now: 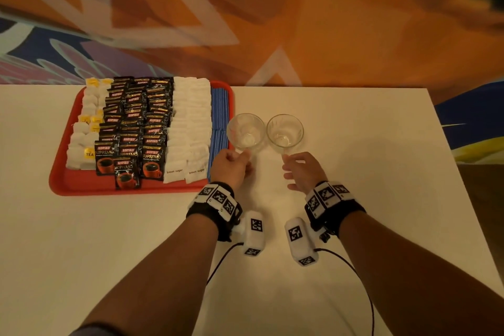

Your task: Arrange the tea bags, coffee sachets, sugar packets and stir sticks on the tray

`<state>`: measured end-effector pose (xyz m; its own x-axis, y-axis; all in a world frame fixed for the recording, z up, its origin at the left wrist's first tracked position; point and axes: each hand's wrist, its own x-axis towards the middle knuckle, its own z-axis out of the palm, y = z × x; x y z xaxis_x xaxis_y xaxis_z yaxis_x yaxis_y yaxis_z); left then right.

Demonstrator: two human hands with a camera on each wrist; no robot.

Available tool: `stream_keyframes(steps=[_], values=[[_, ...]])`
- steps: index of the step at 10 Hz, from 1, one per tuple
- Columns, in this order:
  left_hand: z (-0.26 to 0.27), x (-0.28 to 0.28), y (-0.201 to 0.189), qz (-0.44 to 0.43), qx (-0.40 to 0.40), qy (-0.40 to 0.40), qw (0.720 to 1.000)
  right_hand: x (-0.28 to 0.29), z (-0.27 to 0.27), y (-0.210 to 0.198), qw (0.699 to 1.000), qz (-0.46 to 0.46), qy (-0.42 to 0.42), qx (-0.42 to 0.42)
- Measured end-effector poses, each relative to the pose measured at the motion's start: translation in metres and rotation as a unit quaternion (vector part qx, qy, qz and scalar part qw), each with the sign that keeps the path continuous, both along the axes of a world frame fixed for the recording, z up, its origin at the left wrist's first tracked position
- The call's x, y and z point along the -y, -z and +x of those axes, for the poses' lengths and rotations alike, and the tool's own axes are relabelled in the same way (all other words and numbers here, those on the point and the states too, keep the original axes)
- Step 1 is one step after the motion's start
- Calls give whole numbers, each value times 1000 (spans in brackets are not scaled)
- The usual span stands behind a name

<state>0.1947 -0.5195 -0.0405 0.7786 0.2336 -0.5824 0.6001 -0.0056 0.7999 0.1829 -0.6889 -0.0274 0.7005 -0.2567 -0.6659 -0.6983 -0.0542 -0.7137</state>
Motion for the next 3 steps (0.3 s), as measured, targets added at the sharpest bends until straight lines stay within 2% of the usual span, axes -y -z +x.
stream_keyframes(steps=[2, 3], values=[[-10, -8, -7, -17, -22, -9, 1000, 2, -17, -1, 999, -20, -26, -37], [-19, -19, -13, 25, -27, 27, 999, -5, -27, -1, 998, -19, -40, -47]])
